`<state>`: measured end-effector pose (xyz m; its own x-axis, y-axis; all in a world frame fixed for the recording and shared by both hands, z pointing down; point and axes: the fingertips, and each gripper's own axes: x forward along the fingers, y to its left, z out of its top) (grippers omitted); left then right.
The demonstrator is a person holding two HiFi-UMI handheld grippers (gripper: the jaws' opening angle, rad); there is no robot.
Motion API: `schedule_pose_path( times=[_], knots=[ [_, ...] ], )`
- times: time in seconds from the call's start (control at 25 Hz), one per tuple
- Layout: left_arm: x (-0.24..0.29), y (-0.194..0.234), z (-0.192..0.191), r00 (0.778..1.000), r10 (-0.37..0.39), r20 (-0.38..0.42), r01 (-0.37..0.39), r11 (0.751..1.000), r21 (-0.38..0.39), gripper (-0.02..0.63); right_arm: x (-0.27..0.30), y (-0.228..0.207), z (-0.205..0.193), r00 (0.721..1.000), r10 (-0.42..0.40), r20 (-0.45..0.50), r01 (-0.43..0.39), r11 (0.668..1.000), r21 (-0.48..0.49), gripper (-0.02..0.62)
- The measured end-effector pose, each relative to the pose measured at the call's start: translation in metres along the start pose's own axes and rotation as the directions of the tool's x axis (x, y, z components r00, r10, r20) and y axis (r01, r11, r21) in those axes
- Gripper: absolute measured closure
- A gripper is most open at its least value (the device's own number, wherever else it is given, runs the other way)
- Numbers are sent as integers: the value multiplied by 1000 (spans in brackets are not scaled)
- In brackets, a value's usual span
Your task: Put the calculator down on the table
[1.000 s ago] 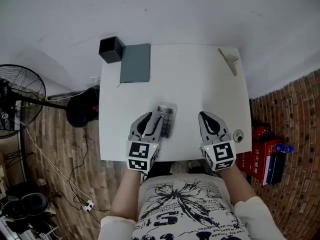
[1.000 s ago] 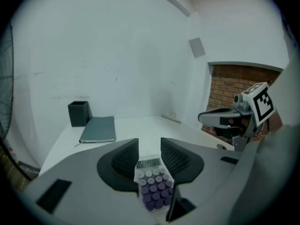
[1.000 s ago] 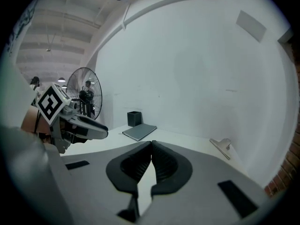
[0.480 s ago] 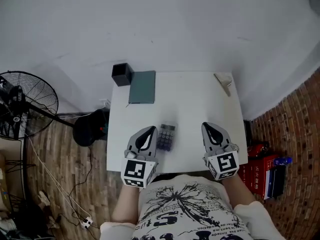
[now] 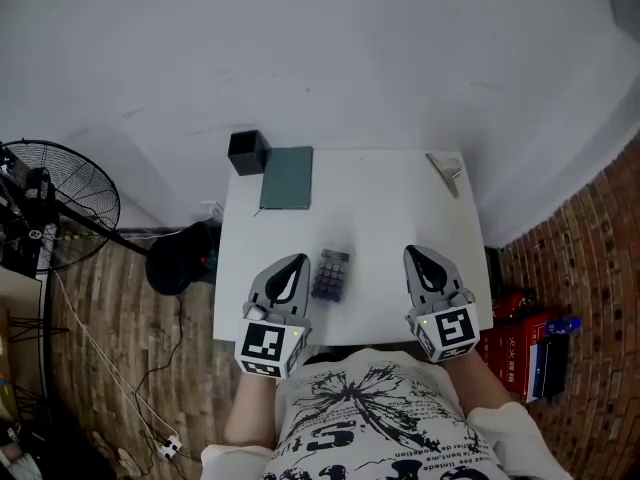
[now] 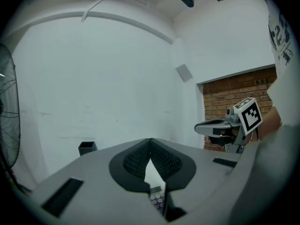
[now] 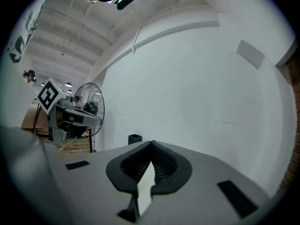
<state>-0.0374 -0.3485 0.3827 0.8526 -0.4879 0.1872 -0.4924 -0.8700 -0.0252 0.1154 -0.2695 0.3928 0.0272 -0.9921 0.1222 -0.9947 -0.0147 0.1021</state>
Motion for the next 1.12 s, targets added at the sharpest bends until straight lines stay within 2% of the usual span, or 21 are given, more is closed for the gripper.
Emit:
schedule_pose_path(
  times=[0.2, 0.44, 0.76, 0.96, 1.12],
  knots=[
    [-2, 3, 2, 1000, 9, 6, -9, 1000, 1, 592, 0, -4, -4, 999, -36, -3, 36, 999, 11, 584],
    [-1, 5, 3, 1000, -12, 16, 13, 999, -50, 592, 3, -7, -5, 999, -50, -13, 50, 999, 15, 584],
    [0, 5, 4, 1000, -23, 12, 23, 999, -41, 592, 3, -4, -6, 999, -45, -10, 45, 999, 21, 584],
    [3, 7, 5, 1000, -26, -7, 26, 1000, -2, 592, 5, -2, -5, 999, -46, -14, 46, 999, 20, 584],
    [4, 7, 8, 999, -38, 6, 38, 999, -21, 592, 5, -1, -2, 999, -47, -7, 47, 999, 9, 584]
  ],
)
